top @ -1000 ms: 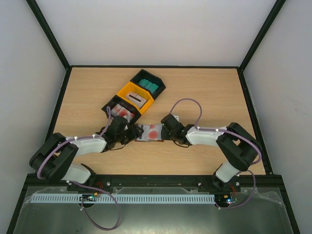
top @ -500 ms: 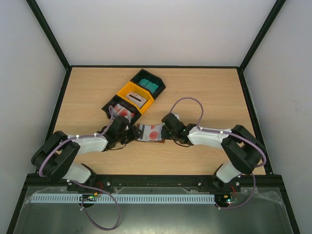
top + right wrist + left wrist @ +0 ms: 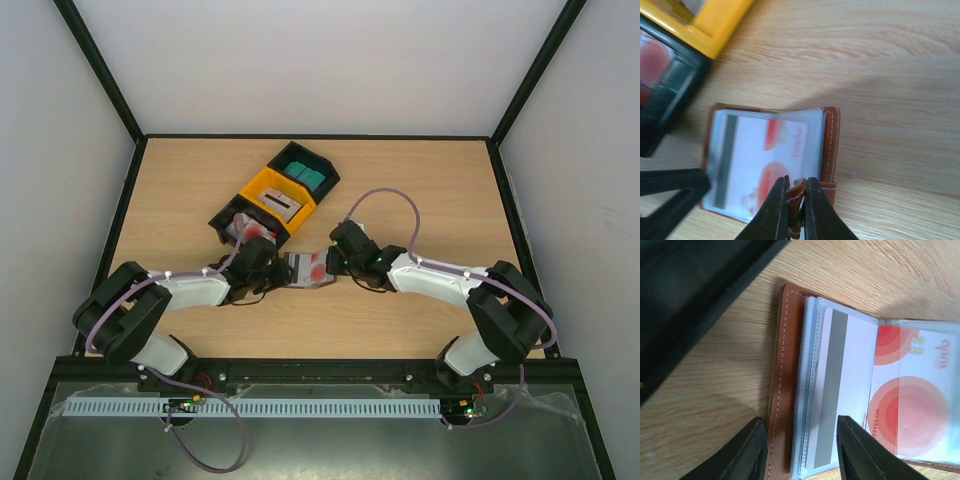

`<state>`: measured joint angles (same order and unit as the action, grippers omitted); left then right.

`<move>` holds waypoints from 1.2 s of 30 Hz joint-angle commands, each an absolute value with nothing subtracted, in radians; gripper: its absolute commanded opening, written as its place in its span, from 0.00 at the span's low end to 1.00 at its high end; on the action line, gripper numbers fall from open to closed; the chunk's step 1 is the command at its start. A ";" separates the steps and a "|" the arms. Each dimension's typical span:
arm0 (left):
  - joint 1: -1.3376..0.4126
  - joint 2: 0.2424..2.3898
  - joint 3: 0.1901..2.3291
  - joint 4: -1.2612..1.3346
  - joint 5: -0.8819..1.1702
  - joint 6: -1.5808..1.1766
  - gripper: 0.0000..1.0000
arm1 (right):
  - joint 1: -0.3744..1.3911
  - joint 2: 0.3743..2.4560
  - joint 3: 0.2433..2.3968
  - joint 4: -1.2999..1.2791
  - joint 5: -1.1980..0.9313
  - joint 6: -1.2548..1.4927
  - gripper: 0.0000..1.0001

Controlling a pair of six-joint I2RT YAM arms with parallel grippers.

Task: Put the credit cards into the card holder
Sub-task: Close the card holder at the center of the board.

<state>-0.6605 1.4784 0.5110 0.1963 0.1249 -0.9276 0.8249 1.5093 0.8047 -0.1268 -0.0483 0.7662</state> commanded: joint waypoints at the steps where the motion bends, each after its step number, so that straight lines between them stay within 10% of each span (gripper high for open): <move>1: -0.699 1.541 0.537 0.078 0.110 -0.918 0.40 | 0.842 1.478 0.872 -0.172 -0.088 0.759 0.02; 36: -0.736 1.562 0.560 0.069 0.080 -0.946 0.40 | 0.850 1.668 0.792 0.232 -0.296 0.944 0.02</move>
